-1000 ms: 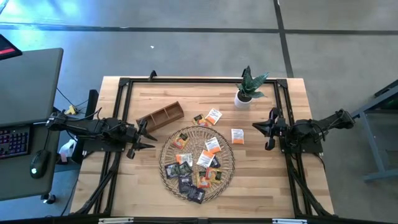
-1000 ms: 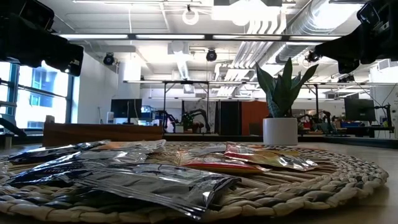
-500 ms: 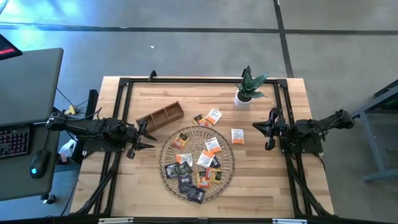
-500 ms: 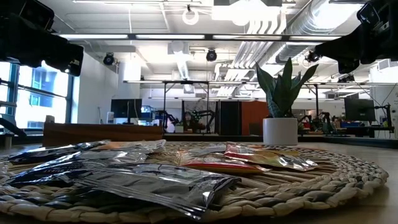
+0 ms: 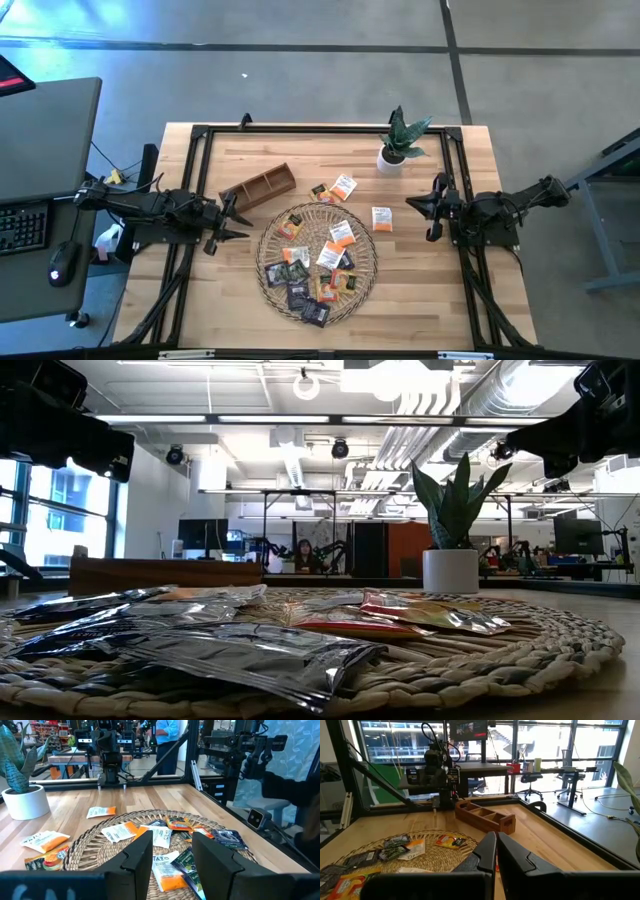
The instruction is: Pick & Place Tea
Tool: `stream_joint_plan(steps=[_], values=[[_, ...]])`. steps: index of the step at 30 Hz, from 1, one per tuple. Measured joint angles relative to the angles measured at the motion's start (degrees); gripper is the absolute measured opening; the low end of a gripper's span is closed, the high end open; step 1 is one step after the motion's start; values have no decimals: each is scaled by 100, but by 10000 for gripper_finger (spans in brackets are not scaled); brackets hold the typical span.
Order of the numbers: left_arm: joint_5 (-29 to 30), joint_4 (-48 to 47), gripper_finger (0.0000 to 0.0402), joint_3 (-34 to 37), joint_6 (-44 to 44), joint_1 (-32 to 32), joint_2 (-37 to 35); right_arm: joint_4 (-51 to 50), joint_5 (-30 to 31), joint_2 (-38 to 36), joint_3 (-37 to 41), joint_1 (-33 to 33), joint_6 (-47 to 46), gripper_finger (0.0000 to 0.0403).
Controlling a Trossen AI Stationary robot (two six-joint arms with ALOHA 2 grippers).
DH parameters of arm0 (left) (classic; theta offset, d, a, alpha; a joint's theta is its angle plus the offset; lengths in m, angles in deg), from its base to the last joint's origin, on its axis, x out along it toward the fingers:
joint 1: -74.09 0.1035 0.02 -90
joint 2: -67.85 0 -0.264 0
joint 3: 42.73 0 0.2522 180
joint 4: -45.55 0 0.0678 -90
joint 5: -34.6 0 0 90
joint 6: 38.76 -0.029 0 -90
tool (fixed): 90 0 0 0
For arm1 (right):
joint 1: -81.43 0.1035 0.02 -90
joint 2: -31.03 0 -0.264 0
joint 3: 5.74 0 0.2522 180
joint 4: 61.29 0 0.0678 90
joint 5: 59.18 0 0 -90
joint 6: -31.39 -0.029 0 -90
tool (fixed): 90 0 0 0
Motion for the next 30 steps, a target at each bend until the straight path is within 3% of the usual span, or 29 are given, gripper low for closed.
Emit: stream_joint_plan(steps=[20, 24, 30], values=[[148, 134, 135, 0, 18, -2, 0, 123, -119, 0, 1, 0, 29, 12], [111, 155, 135, 0, 665, -2, 0, 50, -463, 0, 0, 0, -62, 12], [774, 579, 135, 0, 748, 0, 0, -53, -563, 0, 2, 0, 96, 12]])
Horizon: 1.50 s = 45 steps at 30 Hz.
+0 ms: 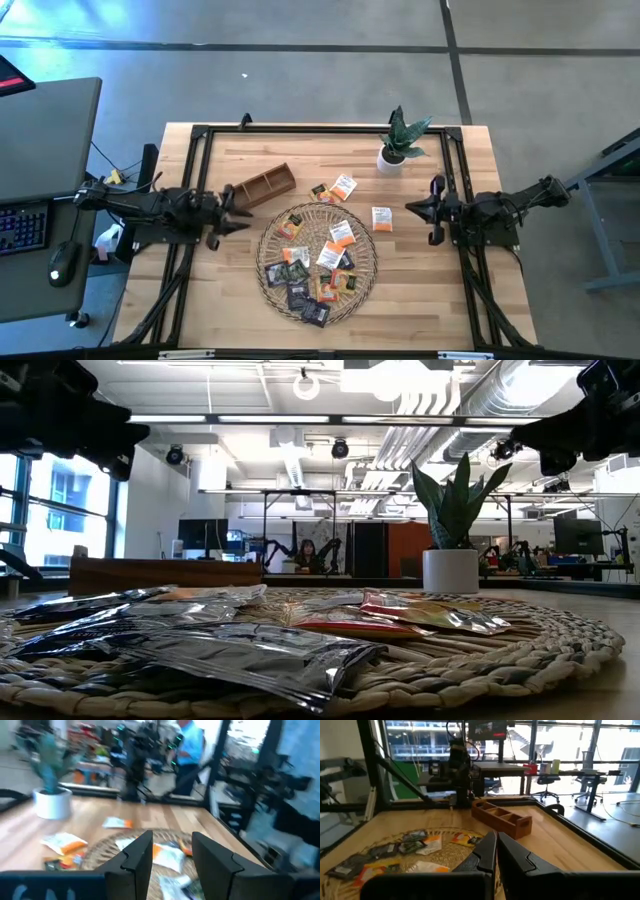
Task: Pick & Place Tea
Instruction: Put the white tea bag into the right compartment of the wooden organizer
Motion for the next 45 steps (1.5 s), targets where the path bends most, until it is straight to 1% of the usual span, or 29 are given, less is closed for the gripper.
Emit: stream_joint_plan(steps=[3, 7, 9, 12, 16, 20, 22, 25, 26, 29, 30, 31, 35, 37, 39, 42, 45], values=[[257, 211, 135, 0, -3, -2, 0, 78, 60, 0, 0, 0, 111, 12], [1026, 520, 135, 0, -284, -1, 0, 164, 92, 0, 0, 0, 295, 12], [1212, 694, 135, 0, -410, -2, 0, 158, 113, 0, 0, 0, 304, 12], [1265, 872, 135, 0, -433, 0, 0, 218, 278, 0, 0, 0, 365, 12], [1498, 1175, 135, 0, -452, 0, 1, 829, 496, 0, 0, 0, 959, 12], [1536, 1242, 135, 0, -453, 0, 0, 1348, 592, 0, 0, 0, 1101, 13], [1535, 1249, 135, 0, -453, 0, 0, 1385, 516, 40, 0, 0, 1235, 21], [1536, 1392, 135, 0, -459, 0, 0, 1558, 459, 266, 0, -38, 1240, 50], [1536, 1474, 135, 0, -460, 0, 0, 1632, 517, 384, 0, -92, 1189, 64], [1633, 1769, 135, 0, -462, 0, 0, 1716, 936, 843, 0, -329, 1009, 106], [1692, 1842, 135, -7, -461, 0, 0, 1755, 973, 1016, 0, -431, 903, 119], [1786, 1829, 135, -49, -457, 0, 0, 1807, 932, 1196, 0, -538, 788, 131], [1951, 1629, 135, -322, -454, 0, 9, 1865, 321, 2011, -108, -977, -39, 164], [2055, 1428, 135, -434, -346, 0, 43, 1736, 140, 2497, -213, -1155, -451, 172], [2210, 1231, 135, -510, -165, 0, 106, 1359, 26, 2937, -320, -1302, -677, 173], [2374, 1161, 135, -562, -108, 0, 232, 677, -8, 3564, -505, -1532, -1065, 169], [2386, 1099, 135, -562, -108, 0, 318, 210, -124, 4132, -549, -1768, -1660, 161]])
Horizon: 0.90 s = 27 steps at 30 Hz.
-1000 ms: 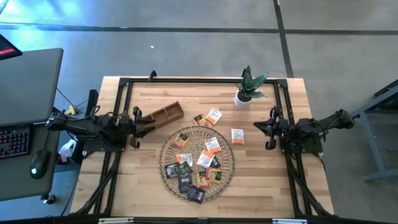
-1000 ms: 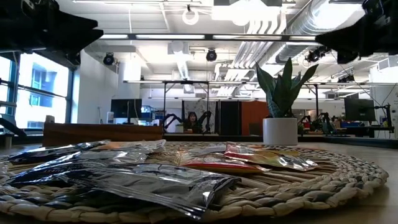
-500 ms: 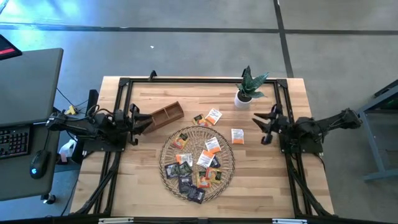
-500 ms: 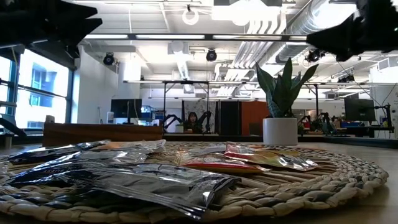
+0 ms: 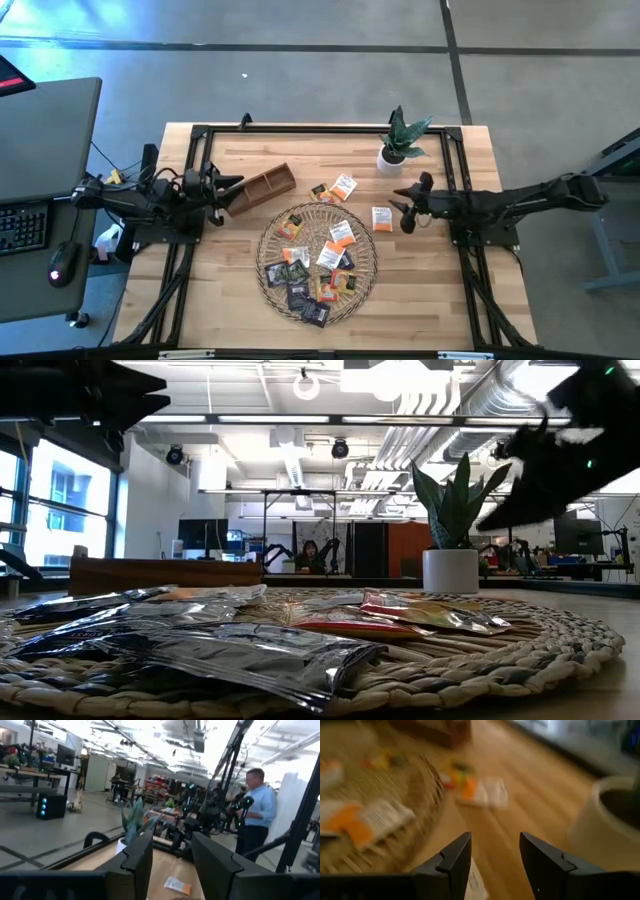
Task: Pick & Place Tea
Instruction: Put the white tea bag into the right compartment of the wooden organizer
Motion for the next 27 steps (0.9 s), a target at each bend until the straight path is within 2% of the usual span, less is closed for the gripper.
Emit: stream_joint_plan(steps=[5, 12, 22, 27], values=[[15, -8, 135, 0, 0, 0, 38, -301, -374, 815, 0, -243, -455, 148], [31, -10, 135, 0, 0, 0, 38, 619, -850, 1679, 0, -337, -471, 143], [33, -12, 135, 0, 0, 0, 38, 987, -730, 2767, -13, -335, -633, 139], [33, -15, 135, 0, 0, 0, 38, 1357, -850, 2974, -11, -341, -626, 104]])
